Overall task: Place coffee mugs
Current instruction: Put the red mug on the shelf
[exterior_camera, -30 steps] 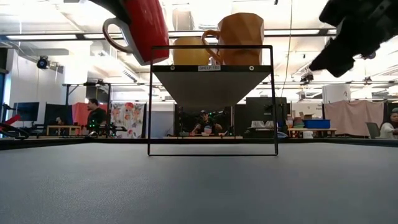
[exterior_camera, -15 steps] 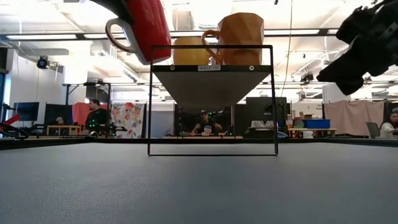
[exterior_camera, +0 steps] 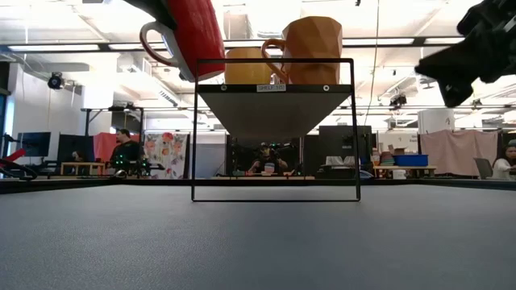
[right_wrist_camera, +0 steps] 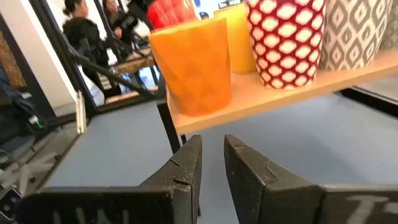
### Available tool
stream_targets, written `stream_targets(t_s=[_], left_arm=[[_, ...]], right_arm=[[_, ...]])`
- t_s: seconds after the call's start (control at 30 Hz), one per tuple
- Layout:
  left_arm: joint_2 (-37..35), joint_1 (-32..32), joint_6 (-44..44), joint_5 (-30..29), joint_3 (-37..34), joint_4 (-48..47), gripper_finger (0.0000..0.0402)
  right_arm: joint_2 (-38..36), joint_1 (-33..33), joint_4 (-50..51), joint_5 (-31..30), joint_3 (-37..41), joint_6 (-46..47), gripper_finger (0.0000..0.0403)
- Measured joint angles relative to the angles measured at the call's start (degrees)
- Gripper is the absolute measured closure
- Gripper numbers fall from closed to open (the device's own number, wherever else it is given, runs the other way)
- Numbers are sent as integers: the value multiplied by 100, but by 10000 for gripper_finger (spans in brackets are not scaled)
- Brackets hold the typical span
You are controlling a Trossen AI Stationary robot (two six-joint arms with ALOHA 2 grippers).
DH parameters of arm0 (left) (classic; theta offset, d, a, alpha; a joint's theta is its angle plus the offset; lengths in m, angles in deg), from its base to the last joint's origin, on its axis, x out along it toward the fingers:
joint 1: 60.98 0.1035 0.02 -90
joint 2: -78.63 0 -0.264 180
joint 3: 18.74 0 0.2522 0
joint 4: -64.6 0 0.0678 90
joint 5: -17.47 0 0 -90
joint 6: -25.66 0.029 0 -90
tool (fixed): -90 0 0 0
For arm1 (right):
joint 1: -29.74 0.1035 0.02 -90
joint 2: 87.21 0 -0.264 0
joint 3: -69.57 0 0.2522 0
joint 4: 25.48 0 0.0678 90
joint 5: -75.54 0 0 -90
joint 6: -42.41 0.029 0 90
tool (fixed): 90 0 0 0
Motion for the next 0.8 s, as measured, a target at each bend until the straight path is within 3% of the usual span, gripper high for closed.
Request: stream_targets(t_s=[0.47, 0.8], left_arm=[[18, 0, -9, 268, 0, 69, 391], [20, 0, -13, 242, 0, 664, 391]], right_arm=[[-296, 6, 411, -25, 101, 312, 346], [-296, 6, 424, -21, 101, 331, 346]])
